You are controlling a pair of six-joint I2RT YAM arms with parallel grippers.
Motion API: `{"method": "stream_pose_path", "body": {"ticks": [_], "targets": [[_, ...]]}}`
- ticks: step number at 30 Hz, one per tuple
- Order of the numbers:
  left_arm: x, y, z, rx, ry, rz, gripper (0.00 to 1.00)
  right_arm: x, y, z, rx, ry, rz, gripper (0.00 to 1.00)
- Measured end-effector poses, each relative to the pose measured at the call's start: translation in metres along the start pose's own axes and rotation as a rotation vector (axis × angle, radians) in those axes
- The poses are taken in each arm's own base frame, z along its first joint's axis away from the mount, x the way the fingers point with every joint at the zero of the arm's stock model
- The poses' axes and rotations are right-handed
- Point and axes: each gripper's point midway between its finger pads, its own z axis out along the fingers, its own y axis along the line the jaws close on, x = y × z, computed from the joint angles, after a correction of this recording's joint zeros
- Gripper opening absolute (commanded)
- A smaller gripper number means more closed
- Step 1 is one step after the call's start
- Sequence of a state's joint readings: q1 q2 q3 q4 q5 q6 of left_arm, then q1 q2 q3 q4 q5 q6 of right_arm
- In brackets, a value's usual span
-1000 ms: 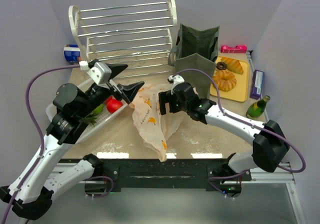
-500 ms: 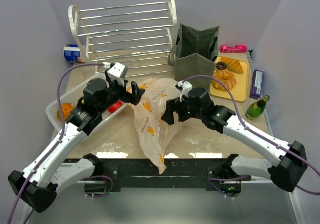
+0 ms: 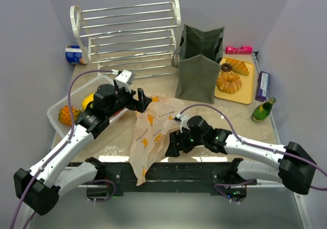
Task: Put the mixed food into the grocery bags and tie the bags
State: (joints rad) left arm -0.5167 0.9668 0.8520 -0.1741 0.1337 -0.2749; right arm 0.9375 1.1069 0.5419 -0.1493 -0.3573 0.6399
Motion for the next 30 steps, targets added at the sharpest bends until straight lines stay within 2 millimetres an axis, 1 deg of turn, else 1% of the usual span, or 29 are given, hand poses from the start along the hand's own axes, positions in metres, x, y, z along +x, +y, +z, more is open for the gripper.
{"method": "stream_pose_path", "body": {"ticks": [1,4,8,12,15,20,22,23,25,26,27,30], "targets": [[0.0,0.0,0.0,0.0,0.0,-0.001,0.96,0.001,0.002,0.001,-0.01,-0.002,0.009,0.82],[0.001,0.0,0.0,0.0,0.0,-0.002,0.96,0.001,0.018,0.008,-0.068,-0.025,0.031,0.78],[0.004,0.001,-0.001,-0.002,0.005,-0.003,0.96,0.003,0.045,0.022,-0.153,-0.031,0.051,0.76],[0.002,0.003,-0.003,-0.011,0.0,0.005,0.96,0.013,0.066,0.041,-0.209,0.001,0.087,0.75],[0.0,0.005,-0.006,-0.02,-0.007,0.01,0.96,0.019,0.077,0.056,-0.229,0.031,0.115,0.74],[0.003,0.009,-0.008,-0.038,0.004,0.03,0.96,0.028,0.104,0.081,-0.291,0.071,0.151,0.69],[0.004,0.01,-0.009,-0.042,0.006,0.04,0.96,0.029,0.12,0.089,-0.325,0.08,0.149,0.62],[0.003,0.01,-0.01,-0.044,0.004,0.047,0.96,0.027,0.128,0.093,-0.347,0.077,0.151,0.46],[0.001,0.01,-0.013,-0.046,-0.003,0.058,0.95,0.025,0.14,0.097,-0.385,0.068,0.152,0.23],[-0.001,0.01,-0.015,-0.047,-0.012,0.067,0.95,0.022,0.145,0.098,-0.404,0.062,0.158,0.06],[-0.003,0.01,-0.019,-0.048,-0.022,0.078,0.95,0.02,0.148,0.098,-0.416,0.053,0.166,0.0],[-0.016,0.008,-0.031,-0.045,-0.074,0.111,0.95,0.011,0.152,0.095,-0.425,0.024,0.185,0.0]]}}
